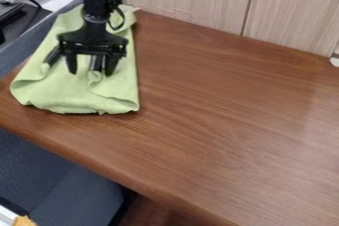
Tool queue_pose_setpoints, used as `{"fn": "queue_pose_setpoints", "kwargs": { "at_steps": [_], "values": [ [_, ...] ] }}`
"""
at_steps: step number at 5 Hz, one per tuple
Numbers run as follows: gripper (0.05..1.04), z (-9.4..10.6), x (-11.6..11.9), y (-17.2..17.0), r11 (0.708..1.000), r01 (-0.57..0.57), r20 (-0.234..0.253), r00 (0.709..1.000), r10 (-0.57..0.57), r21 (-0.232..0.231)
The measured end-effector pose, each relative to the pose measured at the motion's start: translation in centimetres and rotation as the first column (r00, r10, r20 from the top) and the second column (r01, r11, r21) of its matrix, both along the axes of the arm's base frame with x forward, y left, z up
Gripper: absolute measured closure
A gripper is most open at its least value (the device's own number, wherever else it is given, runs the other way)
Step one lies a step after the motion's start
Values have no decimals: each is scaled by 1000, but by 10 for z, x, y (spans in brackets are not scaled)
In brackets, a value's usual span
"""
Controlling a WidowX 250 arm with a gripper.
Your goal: Unfold cloth from center to top right
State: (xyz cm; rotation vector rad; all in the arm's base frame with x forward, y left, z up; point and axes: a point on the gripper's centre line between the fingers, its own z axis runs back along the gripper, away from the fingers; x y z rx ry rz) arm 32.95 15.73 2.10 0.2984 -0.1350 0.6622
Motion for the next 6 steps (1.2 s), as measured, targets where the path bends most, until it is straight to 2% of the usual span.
{"fn": "queue_pose_setpoints", "kwargs": {
  "at_steps": [2,3,4,5,6],
  "values": [
    [722,1,2,3,1000,-22,12,1000,22,17],
    [929,0,1,3,1000,-24,11,1000,24,6],
    [1018,4,0,5,999,-31,19,999,31,4],
    [1029,9,-2,7,999,-46,31,998,46,6],
    [1029,32,-1,4,998,-47,74,996,43,51]
  ]
}}
